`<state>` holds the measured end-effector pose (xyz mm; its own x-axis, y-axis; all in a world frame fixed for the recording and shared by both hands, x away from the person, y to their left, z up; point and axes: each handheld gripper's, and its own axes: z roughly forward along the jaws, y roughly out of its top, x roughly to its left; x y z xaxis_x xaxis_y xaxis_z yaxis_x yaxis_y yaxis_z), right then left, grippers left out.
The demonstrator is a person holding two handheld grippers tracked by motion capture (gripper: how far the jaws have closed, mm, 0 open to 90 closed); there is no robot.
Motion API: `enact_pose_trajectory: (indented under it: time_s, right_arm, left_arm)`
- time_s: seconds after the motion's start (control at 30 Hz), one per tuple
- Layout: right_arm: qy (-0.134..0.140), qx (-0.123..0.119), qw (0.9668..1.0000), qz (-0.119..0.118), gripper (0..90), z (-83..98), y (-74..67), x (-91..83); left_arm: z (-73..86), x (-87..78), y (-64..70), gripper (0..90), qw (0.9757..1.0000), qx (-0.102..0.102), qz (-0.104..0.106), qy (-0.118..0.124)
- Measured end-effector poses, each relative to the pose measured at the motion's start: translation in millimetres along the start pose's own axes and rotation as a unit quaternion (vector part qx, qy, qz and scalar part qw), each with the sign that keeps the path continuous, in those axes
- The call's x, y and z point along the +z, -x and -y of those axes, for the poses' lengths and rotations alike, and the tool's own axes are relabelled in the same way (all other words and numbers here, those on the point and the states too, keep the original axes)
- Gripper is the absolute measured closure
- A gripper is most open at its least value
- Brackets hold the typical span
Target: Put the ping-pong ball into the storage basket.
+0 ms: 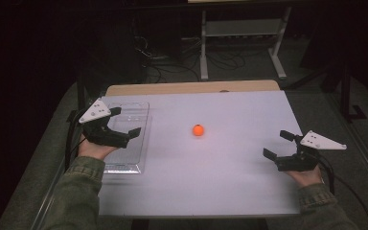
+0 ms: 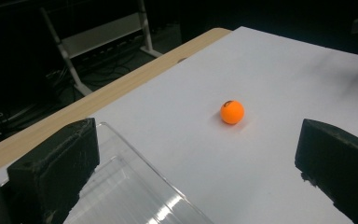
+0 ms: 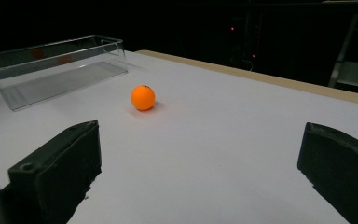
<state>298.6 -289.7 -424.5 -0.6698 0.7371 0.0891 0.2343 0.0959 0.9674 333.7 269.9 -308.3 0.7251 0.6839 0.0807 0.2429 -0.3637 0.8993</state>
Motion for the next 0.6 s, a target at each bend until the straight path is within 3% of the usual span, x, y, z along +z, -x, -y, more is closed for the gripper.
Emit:
enact_pose_trajectory:
  time_s: [0.6]
  right_arm:
    - [0.000, -0.010, 0.9999, -0.004, 0.0, 0.0, -2.9, 0.4]
  left_arm:
    - [-20.0, 30.3, 2.8, 0.0, 0.9994, 0.018, 0.021, -0.019]
